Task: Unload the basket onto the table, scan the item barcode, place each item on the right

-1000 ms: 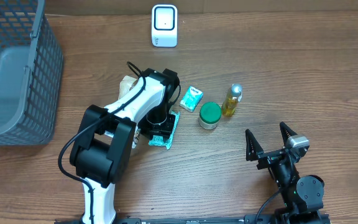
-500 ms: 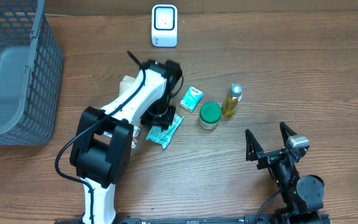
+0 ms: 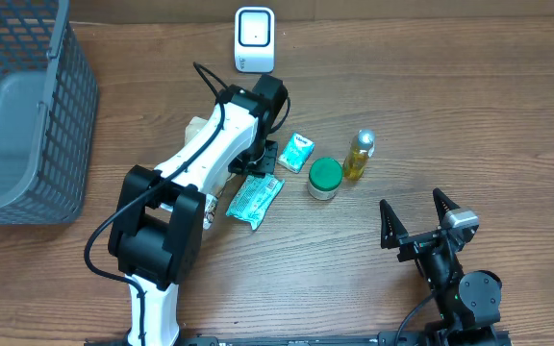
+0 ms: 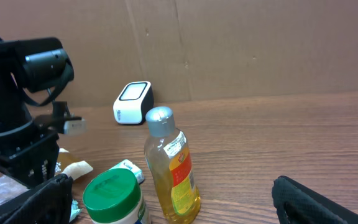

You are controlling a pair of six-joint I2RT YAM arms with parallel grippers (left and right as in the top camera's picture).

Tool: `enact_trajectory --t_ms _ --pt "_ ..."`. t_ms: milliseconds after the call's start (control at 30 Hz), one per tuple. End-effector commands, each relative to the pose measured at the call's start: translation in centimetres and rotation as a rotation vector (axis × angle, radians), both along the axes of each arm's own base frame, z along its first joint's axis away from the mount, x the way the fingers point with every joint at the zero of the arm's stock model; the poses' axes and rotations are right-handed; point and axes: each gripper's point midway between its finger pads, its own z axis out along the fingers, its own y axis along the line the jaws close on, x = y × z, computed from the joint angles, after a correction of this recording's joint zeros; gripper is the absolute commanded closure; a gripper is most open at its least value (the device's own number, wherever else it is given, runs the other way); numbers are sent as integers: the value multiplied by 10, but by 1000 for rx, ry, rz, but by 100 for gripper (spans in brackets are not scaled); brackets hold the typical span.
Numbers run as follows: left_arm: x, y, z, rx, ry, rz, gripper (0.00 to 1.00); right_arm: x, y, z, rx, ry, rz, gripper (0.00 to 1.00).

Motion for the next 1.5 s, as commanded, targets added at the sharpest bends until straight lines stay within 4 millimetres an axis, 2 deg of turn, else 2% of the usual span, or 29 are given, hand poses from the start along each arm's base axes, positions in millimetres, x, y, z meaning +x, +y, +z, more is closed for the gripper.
enact_trajectory --t_ms 0,133,333,433,567,733,900,1000,1267,1467 --pt "-6 6 -15 28 10 33 73 0 -2 -2 -3 -5 -12 0" --pt "-13 3 -23 5 37 47 74 0 -2 -2 -3 -5 -12 0" --pt "-21 -36 -21 -214 98 -29 73 0 -2 -2 -3 -5 -12 0" --pt "-23 -43 -20 -257 111 -51 73 0 -2 -2 -3 -5 -12 0" --pt "-18 -40 -17 -246 95 -64 82 0 -2 -2 -3 -5 -12 0" --pt "7 -30 -5 -220 22 -31 91 0 -2 -2 -3 -5 -12 0" --pt "31 12 -4 -41 -83 77 96 0 -2 -2 -3 -5 -12 0" --pt "37 31 -3 53 -122 103 96 0 -2 -2 -3 -5 -12 0" --pt "21 34 -18 70 -79 93 96 0 -2 -2 -3 -5 -12 0" --pt "6 15 -30 5 -30 54 95 0 -2 -2 -3 -5 -12 0"
